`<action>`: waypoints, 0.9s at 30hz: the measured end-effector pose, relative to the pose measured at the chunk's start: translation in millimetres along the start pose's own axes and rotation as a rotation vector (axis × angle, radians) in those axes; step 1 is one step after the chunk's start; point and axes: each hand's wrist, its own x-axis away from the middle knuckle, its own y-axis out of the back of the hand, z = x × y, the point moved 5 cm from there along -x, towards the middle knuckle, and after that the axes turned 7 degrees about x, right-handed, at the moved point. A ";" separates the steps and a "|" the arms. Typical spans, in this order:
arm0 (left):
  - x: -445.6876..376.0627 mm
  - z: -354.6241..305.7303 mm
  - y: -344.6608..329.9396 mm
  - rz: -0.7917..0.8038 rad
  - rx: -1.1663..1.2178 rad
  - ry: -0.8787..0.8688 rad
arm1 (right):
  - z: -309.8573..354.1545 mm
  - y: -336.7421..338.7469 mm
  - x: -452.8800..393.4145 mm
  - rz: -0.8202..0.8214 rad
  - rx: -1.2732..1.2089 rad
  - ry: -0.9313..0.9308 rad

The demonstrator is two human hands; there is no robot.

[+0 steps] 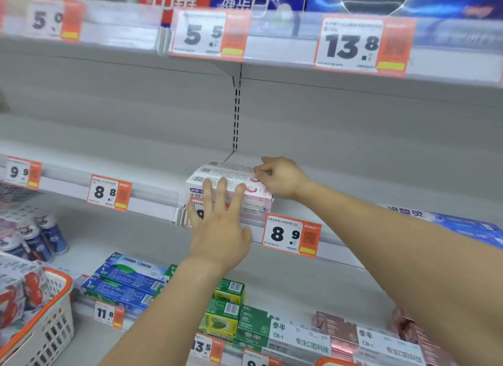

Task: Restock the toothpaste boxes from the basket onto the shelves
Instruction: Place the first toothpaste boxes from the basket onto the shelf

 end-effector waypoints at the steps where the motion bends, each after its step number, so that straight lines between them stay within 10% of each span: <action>1: -0.5 0.3 0.9 0.008 0.021 0.007 | 1.0 5.2 6.1 -0.057 -0.011 0.007; 8: 20.9 -48.5 13.3 -0.149 0.363 -0.223 | -9.2 50.6 153.1 -0.423 -0.217 0.107; 19: 149.7 -198.1 -147.0 0.668 0.346 -0.461 | -192.6 -51.2 417.6 -0.159 -0.175 -0.453; 27: 287.2 -170.2 -294.8 1.209 0.246 -0.133 | -294.1 -147.8 540.3 0.281 -0.122 -0.799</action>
